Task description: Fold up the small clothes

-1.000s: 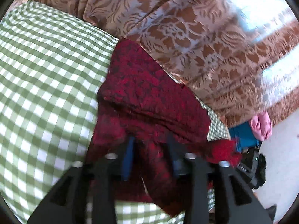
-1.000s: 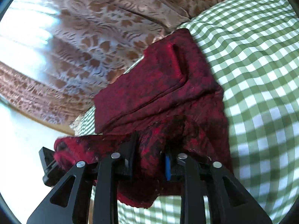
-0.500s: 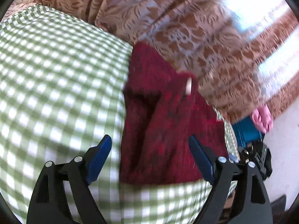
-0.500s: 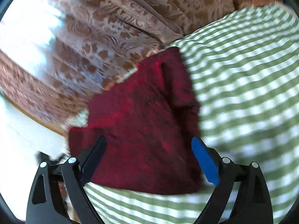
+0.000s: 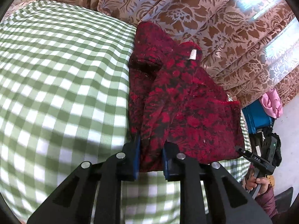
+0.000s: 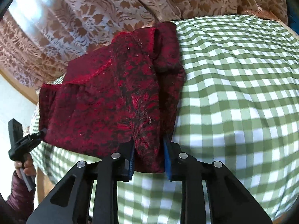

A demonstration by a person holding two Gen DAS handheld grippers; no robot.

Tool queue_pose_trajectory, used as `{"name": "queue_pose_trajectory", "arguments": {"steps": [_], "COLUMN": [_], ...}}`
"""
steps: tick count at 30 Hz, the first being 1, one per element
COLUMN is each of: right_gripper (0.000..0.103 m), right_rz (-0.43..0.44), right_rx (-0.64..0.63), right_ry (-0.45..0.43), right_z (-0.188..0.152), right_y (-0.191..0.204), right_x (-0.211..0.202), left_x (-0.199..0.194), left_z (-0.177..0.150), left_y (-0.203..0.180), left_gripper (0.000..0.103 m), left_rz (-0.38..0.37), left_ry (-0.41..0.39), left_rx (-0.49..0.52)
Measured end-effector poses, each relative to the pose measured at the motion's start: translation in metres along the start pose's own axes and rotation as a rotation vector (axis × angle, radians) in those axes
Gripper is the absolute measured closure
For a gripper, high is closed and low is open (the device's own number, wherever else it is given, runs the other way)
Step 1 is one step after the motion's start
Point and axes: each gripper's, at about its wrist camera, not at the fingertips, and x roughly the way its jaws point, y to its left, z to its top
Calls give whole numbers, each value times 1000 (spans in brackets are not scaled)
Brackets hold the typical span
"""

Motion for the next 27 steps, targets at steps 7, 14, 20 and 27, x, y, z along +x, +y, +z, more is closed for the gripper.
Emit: {"name": "queue_pose_trajectory", "arguments": {"steps": [7, 14, 20, 27], "right_gripper": [80, 51, 32, 25], "right_rz": [7, -100, -283, -334], "right_rx": [-65, -137, -285, -348], "right_ry": [45, -31, -138, -167], "right_z": [-45, -57, -48, -39], "right_y": [10, 30, 66, 98], "right_x": [-32, -53, -58, -47], "left_x": [-31, -40, -46, -48], "left_z": [-47, -52, -43, -32], "left_y": [4, -6, -19, -29], "left_gripper": [85, 76, 68, 57], "left_rz": [23, 88, 135, 169], "left_ry": [45, 15, -31, -72], "left_rx": [6, 29, 63, 104]}}
